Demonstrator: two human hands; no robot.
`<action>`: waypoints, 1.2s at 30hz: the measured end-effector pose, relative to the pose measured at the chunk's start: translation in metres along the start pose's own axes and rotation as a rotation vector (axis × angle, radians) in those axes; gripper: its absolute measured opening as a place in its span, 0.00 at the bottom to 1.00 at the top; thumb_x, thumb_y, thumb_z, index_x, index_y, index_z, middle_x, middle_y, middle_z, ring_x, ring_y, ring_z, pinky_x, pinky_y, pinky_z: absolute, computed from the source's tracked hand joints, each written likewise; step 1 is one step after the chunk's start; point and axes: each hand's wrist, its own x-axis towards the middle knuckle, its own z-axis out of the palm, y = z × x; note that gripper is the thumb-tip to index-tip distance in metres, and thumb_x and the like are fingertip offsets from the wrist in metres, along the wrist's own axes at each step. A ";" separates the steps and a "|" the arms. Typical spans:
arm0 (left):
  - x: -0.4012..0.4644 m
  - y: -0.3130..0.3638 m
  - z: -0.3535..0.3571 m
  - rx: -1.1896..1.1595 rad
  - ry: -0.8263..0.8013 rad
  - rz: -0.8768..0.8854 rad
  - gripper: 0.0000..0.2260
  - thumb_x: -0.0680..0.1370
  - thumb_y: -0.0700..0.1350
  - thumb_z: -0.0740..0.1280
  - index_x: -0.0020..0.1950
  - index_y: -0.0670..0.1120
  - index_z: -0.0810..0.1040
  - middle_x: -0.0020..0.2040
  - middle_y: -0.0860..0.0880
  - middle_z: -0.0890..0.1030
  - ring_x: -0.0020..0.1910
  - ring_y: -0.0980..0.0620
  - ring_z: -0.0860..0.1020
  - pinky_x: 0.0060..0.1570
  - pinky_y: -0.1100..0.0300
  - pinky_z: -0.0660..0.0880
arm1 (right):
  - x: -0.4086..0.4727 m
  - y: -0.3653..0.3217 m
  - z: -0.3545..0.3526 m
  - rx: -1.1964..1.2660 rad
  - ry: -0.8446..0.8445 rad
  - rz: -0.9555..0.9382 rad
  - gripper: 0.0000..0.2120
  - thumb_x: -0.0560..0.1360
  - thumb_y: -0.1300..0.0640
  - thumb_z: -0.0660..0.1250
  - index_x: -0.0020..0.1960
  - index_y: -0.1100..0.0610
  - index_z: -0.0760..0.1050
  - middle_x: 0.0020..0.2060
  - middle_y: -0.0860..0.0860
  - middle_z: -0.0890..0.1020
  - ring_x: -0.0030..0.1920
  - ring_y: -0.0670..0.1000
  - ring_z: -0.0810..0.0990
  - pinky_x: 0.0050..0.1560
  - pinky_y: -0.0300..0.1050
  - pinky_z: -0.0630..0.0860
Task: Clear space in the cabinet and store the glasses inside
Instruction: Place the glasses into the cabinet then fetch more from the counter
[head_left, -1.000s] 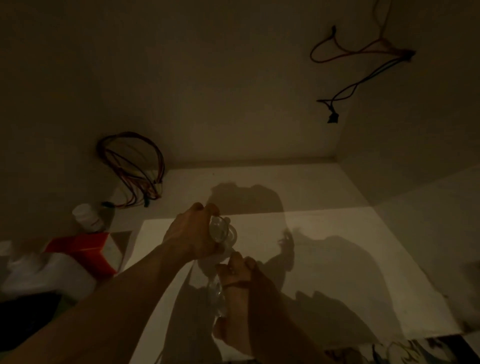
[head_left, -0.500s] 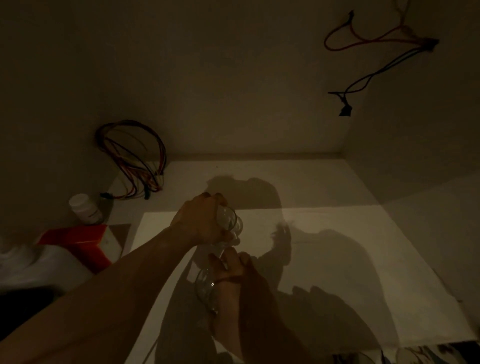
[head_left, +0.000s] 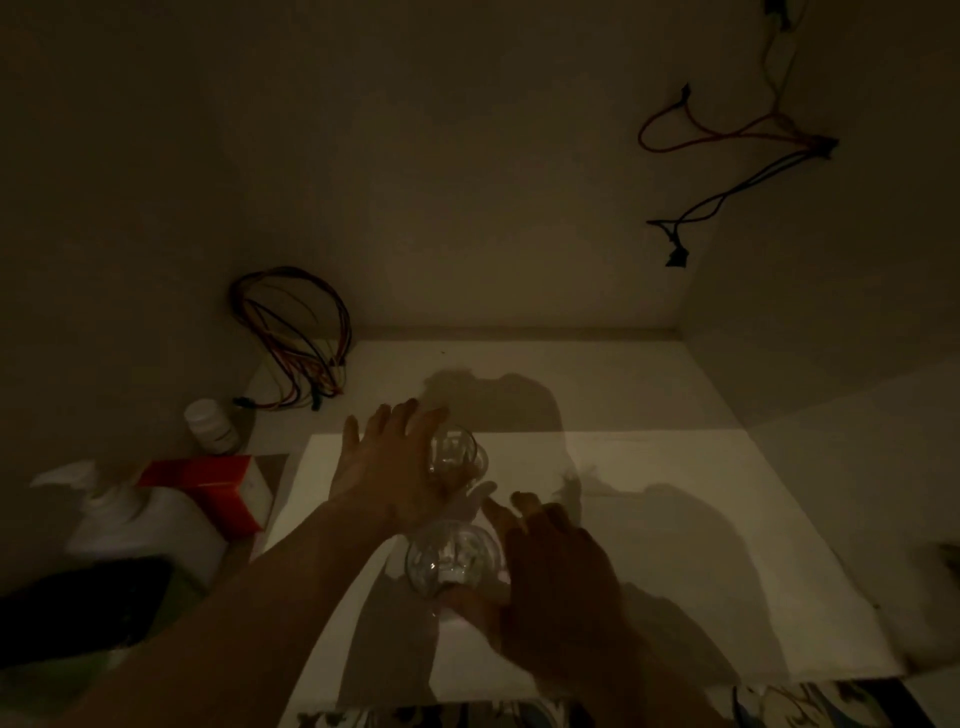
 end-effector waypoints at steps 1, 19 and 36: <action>-0.012 0.002 -0.005 0.000 -0.014 -0.012 0.38 0.73 0.75 0.51 0.80 0.61 0.51 0.81 0.50 0.52 0.80 0.46 0.49 0.75 0.38 0.44 | -0.007 0.005 -0.002 -0.015 -0.003 0.036 0.46 0.69 0.20 0.46 0.78 0.46 0.56 0.77 0.51 0.62 0.74 0.57 0.64 0.66 0.56 0.69; -0.222 0.113 -0.324 0.045 -0.423 -0.100 0.37 0.71 0.78 0.43 0.78 0.67 0.46 0.82 0.55 0.49 0.80 0.48 0.47 0.74 0.36 0.45 | -0.183 -0.067 -0.368 -0.103 -0.321 0.181 0.44 0.73 0.26 0.33 0.78 0.49 0.60 0.76 0.57 0.64 0.76 0.61 0.59 0.73 0.63 0.57; -0.394 0.265 -0.694 -0.087 -0.259 -0.074 0.35 0.72 0.76 0.52 0.77 0.64 0.58 0.78 0.57 0.63 0.75 0.52 0.62 0.75 0.45 0.55 | -0.374 -0.139 -0.716 0.052 -0.139 0.156 0.35 0.78 0.29 0.43 0.77 0.46 0.61 0.79 0.54 0.59 0.79 0.58 0.54 0.76 0.61 0.56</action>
